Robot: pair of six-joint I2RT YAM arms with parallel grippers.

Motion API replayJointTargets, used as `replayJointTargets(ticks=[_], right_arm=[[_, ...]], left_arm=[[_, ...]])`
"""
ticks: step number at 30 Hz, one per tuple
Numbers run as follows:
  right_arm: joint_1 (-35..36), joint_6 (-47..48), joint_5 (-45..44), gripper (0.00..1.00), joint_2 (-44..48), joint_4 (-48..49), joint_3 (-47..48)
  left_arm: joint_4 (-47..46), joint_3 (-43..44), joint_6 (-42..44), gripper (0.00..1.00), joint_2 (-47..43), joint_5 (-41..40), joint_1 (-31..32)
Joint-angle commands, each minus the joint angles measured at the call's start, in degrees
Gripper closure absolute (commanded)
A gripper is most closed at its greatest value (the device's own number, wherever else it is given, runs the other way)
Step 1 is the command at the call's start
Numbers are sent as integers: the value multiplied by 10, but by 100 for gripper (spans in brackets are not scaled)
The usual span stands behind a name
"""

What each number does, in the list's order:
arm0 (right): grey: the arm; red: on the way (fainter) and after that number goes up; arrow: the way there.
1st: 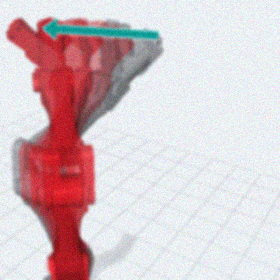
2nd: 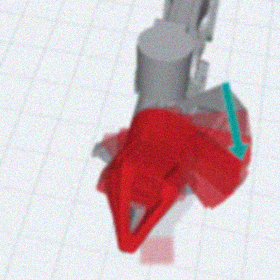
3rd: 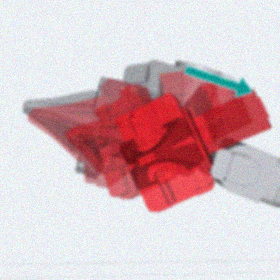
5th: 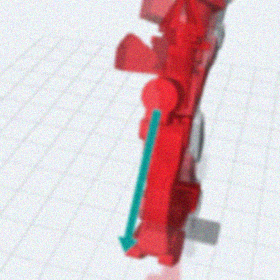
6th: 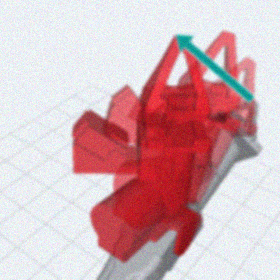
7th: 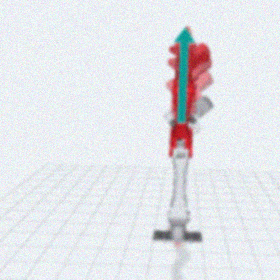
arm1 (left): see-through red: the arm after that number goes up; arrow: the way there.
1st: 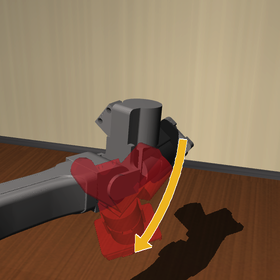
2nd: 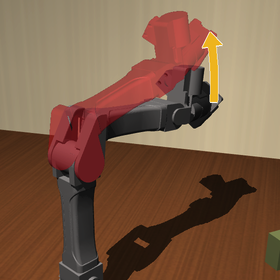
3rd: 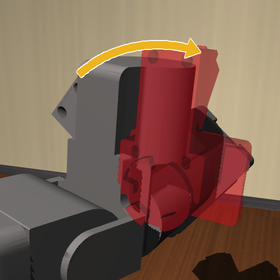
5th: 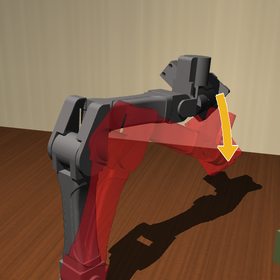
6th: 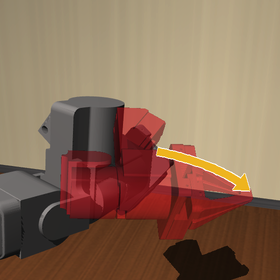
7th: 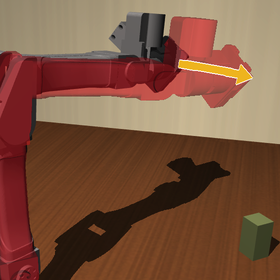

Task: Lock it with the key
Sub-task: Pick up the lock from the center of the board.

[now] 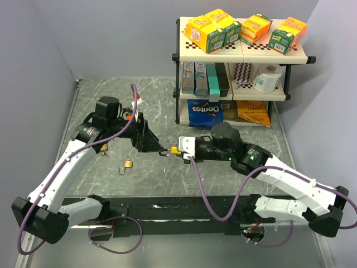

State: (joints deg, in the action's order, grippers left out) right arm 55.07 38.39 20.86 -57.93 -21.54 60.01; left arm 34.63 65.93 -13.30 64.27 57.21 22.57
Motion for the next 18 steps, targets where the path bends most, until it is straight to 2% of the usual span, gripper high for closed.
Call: replayJointTargets(ticks=[1,12,16,18], right_arm=[[-5,-5,8,100,7,50,31],[-10,-34,31,100,9,55,52],[-10,-46,80,100,14,41,57],[-11,-54,95,100,14,41,60]], left_arm=[[-40,-3,-11,1,-13,38,6],[-47,-52,6,1,-32,-62,55],[-48,-56,20,11,-32,-149,55],[-47,-55,32,14,-37,-161,55]])
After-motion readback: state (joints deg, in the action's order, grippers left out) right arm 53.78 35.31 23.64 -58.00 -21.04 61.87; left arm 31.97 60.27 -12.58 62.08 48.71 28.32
